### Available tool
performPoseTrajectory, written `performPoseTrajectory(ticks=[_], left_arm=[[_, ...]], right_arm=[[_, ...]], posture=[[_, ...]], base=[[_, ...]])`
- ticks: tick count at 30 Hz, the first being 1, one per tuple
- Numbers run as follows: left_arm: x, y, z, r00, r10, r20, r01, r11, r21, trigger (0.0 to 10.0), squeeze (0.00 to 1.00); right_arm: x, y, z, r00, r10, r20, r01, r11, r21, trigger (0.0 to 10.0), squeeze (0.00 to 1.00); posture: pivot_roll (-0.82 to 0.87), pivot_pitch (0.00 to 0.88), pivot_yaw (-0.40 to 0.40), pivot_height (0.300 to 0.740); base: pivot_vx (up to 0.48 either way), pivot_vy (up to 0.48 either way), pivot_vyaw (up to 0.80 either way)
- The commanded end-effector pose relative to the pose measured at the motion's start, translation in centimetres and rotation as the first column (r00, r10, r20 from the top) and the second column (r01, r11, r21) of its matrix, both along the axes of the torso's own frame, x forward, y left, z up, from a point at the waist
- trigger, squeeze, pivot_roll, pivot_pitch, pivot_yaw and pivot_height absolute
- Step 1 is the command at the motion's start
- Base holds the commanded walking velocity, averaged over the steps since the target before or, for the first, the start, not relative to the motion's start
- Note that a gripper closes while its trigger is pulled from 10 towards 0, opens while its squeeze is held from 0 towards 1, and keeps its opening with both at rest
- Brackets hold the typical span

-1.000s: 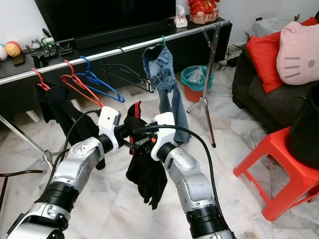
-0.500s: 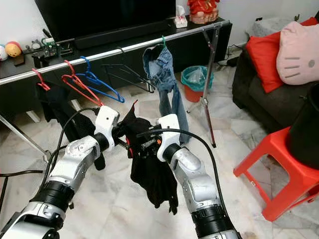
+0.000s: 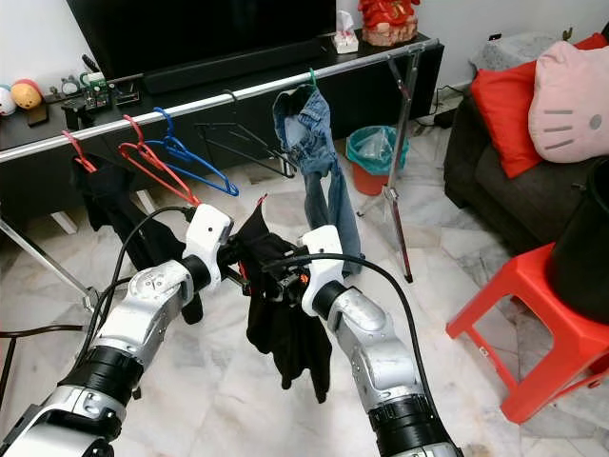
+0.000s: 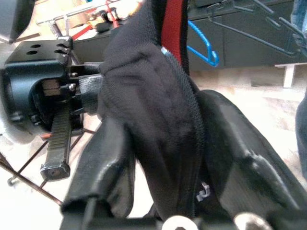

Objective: Hang hanger

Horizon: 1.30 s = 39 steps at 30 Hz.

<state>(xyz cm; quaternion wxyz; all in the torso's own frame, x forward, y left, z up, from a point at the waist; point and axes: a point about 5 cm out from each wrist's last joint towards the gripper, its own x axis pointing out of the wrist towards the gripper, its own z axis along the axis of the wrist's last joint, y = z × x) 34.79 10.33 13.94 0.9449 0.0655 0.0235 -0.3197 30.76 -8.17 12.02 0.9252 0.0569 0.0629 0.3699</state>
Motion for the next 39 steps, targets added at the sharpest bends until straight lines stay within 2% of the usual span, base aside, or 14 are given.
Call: performPoseTrajectory(ticks=[1,4,8,9,10,16,24,25,26,27,28,32,36,39], left_arm=[[0.1,0.1,0.7,0.999,-0.011,0.035,0.011,1.000,0.013,0.0,0.00],[0.0,0.0,0.6,0.999,-0.019,0.031,0.018,1.000,0.013,0.0,0.00],[-0.1,0.0,0.4,0.999,-0.027,0.024,0.027,0.999,0.019,0.0,0.00],[-0.1,-0.1,0.4,0.999,-0.031,0.022,0.031,0.999,0.020,0.0,0.00],[-0.1,-0.1,0.4,0.999,-0.033,0.020,0.032,0.999,0.019,0.0,0.00],[-0.3,-0.3,0.3,0.998,-0.056,0.011,0.055,0.998,0.026,0.0,0.00],[-0.7,-0.8,0.0,0.993,-0.113,-0.041,0.113,0.994,0.008,0.0,0.00],[-0.8,-1.0,-0.1,0.990,-0.129,-0.054,0.129,0.992,0.010,1.9,0.00],[-0.8,-1.0,-0.1,0.990,-0.127,-0.056,0.128,0.992,0.008,1.9,0.00],[-1.0,-1.2,-0.1,0.984,-0.158,-0.081,0.157,0.988,-0.014,10.0,0.00],[-1.2,-1.3,-0.1,0.980,-0.175,-0.090,0.173,0.985,-0.022,10.0,0.00],[-2.4,-1.7,-0.3,0.944,-0.320,-0.076,0.326,0.941,0.092,10.0,0.00],[-3.7,-2.1,-0.2,0.892,-0.445,-0.080,0.451,0.886,0.108,10.0,0.00],[-4.1,-2.2,-0.2,0.876,-0.473,-0.091,0.481,0.869,0.115,10.0,0.00]], right_arm=[[-1.0,0.8,1.0,0.991,0.122,0.056,-0.123,0.992,0.024,10.0,1.00],[-2.3,0.9,1.0,0.966,0.246,0.073,-0.246,0.969,-0.017,10.0,1.00],[-3.0,0.7,0.8,0.949,0.308,0.070,-0.305,0.951,-0.051,10.0,1.00],[-3.3,0.6,0.8,0.942,0.326,0.074,-0.323,0.945,-0.056,10.0,0.93],[-3.5,0.5,0.9,0.936,0.346,0.070,-0.342,0.938,-0.063,10.0,0.00],[-3.5,0.5,0.6,0.936,0.347,0.062,-0.338,0.934,-0.118,10.0,0.00],[-4.3,1.4,1.8,0.902,0.415,0.121,-0.405,0.909,-0.095,10.0,0.00],[-4.1,1.4,1.7,0.908,0.402,0.122,-0.389,0.914,-0.113,10.0,0.00],[-3.9,1.4,1.6,0.914,0.388,0.121,-0.375,0.919,-0.118,10.0,0.00],[-3.3,1.1,1.6,0.933,0.337,0.124,-0.322,0.939,-0.123,10.0,0.00],[-3.0,0.9,1.6,0.941,0.314,0.124,-0.299,0.946,-0.125,10.0,0.00],[-1.2,-0.2,1.5,0.979,0.159,0.129,-0.139,0.978,-0.153,10.0,0.00],[-1.6,0.1,1.3,0.969,0.224,0.101,-0.207,0.966,-0.156,10.0,0.00],[-1.8,0.4,0.9,0.964,0.249,0.095,-0.228,0.955,-0.188,10.0,0.00]], posture=[[0.11,0.040,0.116,0.740],[0.11,0.041,0.118,0.740],[0.11,0.041,0.118,0.740],[0.11,0.043,0.120,0.740],[0.11,0.043,0.120,0.740],[0.11,0.042,0.122,0.740],[0.11,0.038,0.124,0.740],[0.11,0.038,0.123,0.740],[0.11,0.037,0.124,0.740],[0.11,0.037,0.124,0.740],[0.11,0.037,0.124,0.740],[0.10,0.033,0.125,0.740],[0.11,0.024,0.124,0.740],[0.11,0.023,0.123,0.740]], base=[[0.000,0.000,0.00],[0.000,0.000,0.00],[0.000,0.000,0.00],[0.000,0.000,0.00],[0.000,0.000,0.00],[0.000,0.000,0.00],[0.000,0.000,0.00],[0.000,0.000,0.00],[0.000,0.000,0.00],[0.000,0.000,0.00],[0.000,0.000,0.00],[0.000,0.000,0.00],[0.000,0.000,0.00],[0.000,0.000,0.00]])
